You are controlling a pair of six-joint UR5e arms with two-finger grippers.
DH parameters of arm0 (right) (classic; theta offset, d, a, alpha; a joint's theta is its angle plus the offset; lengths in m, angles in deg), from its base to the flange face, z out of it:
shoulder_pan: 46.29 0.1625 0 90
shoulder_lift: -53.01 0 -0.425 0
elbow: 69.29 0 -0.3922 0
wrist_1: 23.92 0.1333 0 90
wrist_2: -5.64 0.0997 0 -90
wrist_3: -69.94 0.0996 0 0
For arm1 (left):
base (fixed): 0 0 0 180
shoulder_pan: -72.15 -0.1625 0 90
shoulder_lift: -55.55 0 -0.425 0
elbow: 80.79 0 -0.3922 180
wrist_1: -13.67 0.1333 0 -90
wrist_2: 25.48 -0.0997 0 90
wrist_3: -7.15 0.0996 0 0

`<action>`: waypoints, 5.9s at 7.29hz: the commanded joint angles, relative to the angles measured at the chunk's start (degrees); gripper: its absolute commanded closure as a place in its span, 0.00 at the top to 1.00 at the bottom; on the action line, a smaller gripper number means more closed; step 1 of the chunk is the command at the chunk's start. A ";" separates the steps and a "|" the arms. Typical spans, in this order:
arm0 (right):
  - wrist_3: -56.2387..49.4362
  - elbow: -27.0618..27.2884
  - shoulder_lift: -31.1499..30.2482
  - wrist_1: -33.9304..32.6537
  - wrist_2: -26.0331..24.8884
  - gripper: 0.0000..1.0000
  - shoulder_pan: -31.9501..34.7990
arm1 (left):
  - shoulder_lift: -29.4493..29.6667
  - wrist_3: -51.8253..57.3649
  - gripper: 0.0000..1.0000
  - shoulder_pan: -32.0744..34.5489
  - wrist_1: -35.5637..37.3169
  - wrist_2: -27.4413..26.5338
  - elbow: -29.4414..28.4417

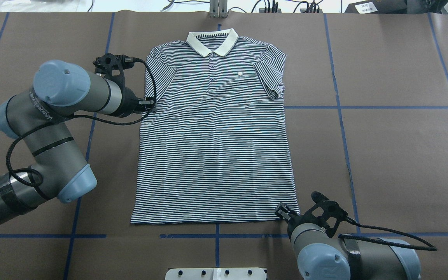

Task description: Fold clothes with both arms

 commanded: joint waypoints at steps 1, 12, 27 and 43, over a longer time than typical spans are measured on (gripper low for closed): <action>-0.30 -0.36 0.01 0.00 0.00 0.62 1.15 | -0.01 0.07 0.51 -0.03 0.00 0.00 -0.03; -0.57 4.56 0.71 -2.90 0.71 0.00 1.86 | -16.50 -17.29 0.54 -15.90 1.93 -11.93 17.69; -0.22 11.80 -3.47 -3.95 1.23 0.00 0.03 | -19.87 -30.58 0.00 -30.17 16.92 -15.91 31.39; -41.26 -45.06 31.97 16.25 17.31 0.00 37.44 | 8.59 -4.70 0.00 0.76 0.62 -19.66 -14.50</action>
